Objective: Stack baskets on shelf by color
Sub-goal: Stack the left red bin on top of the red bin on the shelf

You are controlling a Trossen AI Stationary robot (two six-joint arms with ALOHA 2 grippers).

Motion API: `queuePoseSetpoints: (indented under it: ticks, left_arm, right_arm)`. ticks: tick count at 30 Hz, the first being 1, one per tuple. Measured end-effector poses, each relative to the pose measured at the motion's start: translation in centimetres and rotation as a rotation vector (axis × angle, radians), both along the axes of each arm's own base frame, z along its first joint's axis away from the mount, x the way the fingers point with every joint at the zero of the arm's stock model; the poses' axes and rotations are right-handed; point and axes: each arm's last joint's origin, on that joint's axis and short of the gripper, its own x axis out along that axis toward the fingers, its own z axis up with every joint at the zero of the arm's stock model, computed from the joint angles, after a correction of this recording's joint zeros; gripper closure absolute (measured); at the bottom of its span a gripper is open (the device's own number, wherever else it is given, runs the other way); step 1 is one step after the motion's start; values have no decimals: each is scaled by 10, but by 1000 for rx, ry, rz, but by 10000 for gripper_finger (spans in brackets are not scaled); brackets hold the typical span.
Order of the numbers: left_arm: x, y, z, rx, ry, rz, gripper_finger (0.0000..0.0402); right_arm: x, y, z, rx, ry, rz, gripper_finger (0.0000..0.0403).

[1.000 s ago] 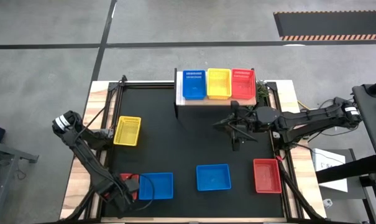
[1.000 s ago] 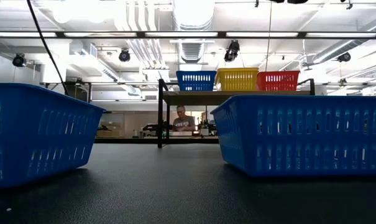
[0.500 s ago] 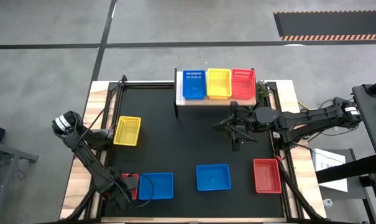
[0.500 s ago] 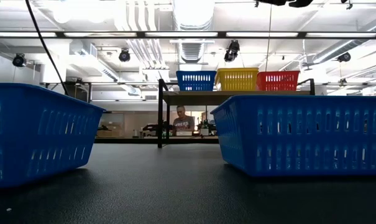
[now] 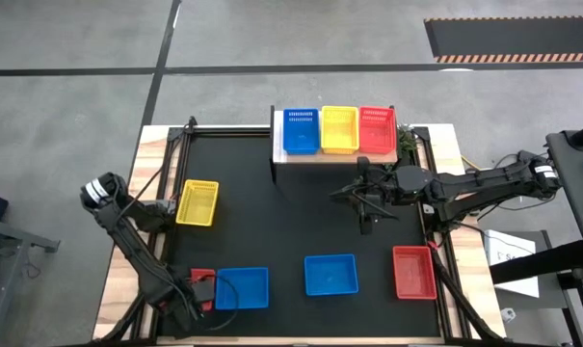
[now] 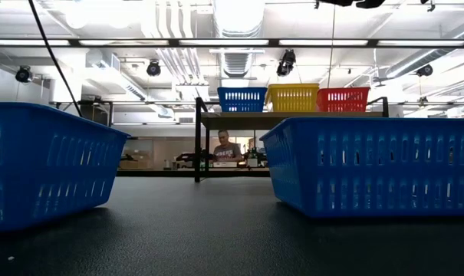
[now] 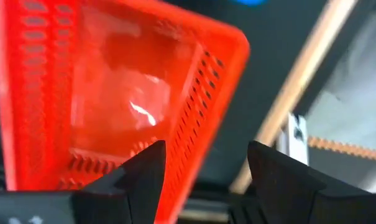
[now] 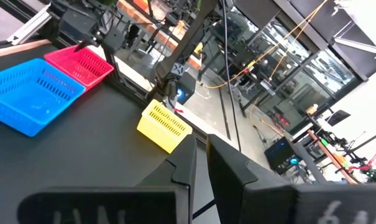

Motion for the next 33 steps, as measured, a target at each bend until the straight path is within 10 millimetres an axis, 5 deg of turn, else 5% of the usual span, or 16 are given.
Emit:
queuePoseSetpoints:
  ticks: [13,17,24,33]
  left_arm:
    - [8,-9,-35,66,-7,6,205]
    - [7,-8,-36,73,-2,6,251]
    - [6,-5,-39,95,10,28,386]
    - [6,4,-14,221,-60,95,401]
  right_arm:
    - [0,0,-1,-1,8,0,371]
    - [0,0,-1,-3,7,0,371]
    - [0,0,-1,-1,7,6,371]
    - [2,1,-3,94,20,-1,371]
